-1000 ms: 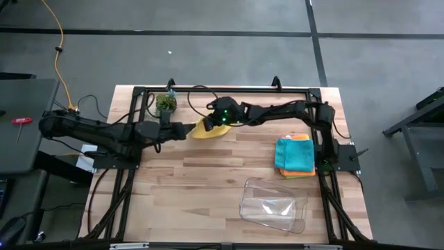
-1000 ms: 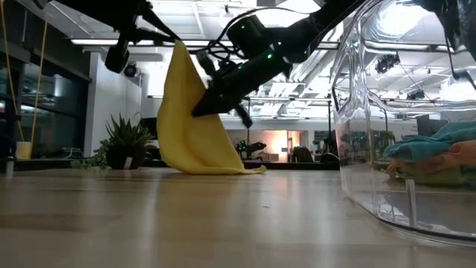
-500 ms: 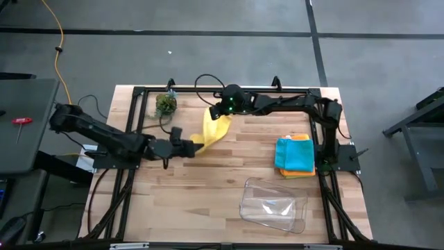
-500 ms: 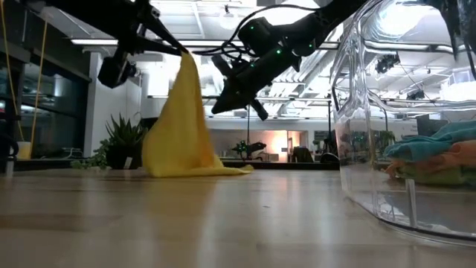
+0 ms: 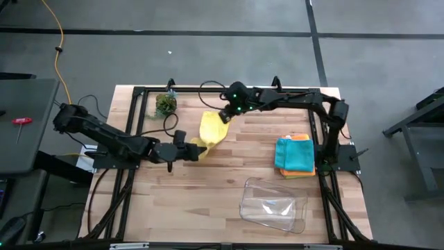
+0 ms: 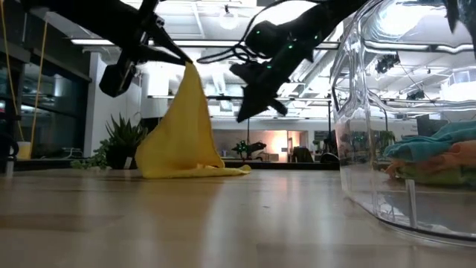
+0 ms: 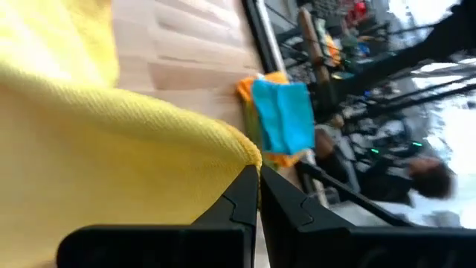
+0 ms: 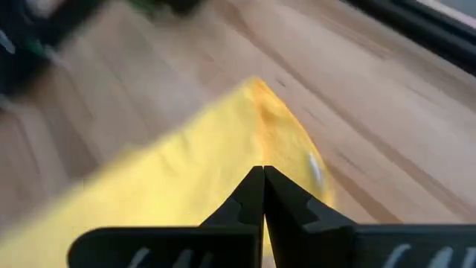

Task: Fold microfiber towels
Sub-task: Fold the yellow cloth

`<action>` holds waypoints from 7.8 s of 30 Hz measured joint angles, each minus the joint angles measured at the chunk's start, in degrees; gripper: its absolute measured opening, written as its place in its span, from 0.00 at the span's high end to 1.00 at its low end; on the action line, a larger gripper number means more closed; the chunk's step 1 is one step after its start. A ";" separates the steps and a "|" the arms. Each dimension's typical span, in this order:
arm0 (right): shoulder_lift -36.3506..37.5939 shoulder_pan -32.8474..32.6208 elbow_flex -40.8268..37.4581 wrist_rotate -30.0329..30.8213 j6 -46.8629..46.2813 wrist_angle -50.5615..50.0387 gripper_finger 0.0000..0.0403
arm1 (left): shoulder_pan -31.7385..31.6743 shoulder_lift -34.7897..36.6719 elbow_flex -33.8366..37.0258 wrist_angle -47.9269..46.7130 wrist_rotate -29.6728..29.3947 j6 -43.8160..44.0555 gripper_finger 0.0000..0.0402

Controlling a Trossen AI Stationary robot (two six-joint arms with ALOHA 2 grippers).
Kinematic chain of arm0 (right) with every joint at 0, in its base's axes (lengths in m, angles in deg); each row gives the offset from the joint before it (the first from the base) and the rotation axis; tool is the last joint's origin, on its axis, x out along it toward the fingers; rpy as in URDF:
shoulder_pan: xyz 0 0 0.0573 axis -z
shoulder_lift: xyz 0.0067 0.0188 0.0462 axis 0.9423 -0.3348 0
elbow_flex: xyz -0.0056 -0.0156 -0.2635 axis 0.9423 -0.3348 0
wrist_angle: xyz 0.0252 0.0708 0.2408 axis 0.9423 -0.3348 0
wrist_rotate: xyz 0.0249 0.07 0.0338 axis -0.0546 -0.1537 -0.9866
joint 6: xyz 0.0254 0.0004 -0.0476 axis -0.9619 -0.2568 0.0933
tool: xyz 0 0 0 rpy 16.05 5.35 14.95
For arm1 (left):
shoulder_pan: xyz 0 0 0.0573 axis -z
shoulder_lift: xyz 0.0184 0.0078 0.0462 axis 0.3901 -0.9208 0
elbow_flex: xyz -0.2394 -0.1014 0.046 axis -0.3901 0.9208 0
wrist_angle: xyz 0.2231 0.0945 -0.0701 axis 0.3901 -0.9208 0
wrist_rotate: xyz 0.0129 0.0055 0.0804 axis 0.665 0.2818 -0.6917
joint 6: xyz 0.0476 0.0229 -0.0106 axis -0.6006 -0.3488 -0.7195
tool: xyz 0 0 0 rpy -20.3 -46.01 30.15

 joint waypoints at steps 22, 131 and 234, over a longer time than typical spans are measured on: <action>5.23 -14.79 -28.08 0.18 -1.06 33.76 0.99 | -1.86 2.70 0.06 -1.53 -2.10 0.40 1.00; 4.48 -3.49 -20.37 -12.79 5.36 21.83 1.00 | 1.74 2.66 0.03 -17.08 25.28 -11.79 1.00; -11.22 -10.22 -9.07 -11.92 26.77 16.19 0.65 | 4.28 2.11 0.03 -22.38 17.84 -8.63 1.00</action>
